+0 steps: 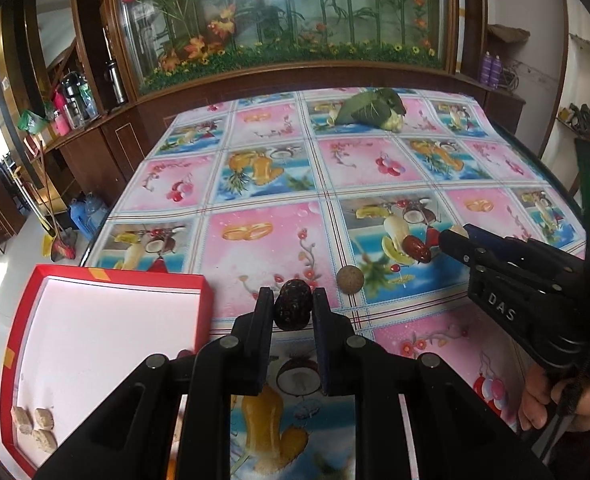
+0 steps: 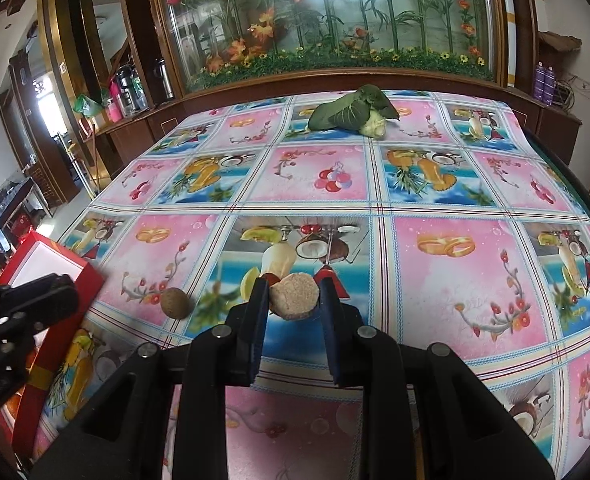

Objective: Organize fruits
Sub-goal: 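Grasp a brown date with the left gripper while the right grasps a beige piece, then carry the date and beige piece over the white tray and open both grippers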

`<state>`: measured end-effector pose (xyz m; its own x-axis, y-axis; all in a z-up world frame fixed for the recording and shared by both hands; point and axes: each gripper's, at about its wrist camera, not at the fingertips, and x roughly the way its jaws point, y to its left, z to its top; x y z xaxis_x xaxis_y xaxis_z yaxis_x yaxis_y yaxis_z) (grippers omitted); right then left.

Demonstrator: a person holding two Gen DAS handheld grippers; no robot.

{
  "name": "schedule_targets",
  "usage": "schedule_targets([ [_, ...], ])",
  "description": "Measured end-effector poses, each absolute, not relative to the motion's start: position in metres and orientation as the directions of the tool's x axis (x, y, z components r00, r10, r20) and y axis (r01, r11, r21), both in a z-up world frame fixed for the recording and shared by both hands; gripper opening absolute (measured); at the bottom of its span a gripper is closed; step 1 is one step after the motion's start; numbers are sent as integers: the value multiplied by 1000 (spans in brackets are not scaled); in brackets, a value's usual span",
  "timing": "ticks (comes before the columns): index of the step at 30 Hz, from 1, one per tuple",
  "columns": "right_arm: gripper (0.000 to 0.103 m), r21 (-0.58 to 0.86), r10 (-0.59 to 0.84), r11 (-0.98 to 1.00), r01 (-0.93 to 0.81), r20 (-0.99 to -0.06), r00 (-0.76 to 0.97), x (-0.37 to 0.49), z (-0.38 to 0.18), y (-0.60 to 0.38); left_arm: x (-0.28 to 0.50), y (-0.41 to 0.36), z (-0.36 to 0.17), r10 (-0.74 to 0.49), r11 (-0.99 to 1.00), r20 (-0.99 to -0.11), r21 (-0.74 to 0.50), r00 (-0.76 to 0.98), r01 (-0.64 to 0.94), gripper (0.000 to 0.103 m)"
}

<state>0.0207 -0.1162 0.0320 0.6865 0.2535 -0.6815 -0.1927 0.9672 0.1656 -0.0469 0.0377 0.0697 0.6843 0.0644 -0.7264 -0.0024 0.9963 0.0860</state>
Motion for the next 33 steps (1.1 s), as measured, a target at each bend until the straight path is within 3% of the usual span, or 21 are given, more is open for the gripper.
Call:
schedule_targets([
  [16,27,222,228,969,-105,-651,724,18,32,-139,-89,68,90,62,998,-684,23,727,-64,18],
  [24,27,218,181,975,-46,-656,733,12,33,-140,-110,122,95,108,988,-665,-10,739,-153,18],
  [33,28,235,329,944,-230,-664,671,-8,58,-49,-116,199,84,256,953,-684,60,683,-297,18],
])
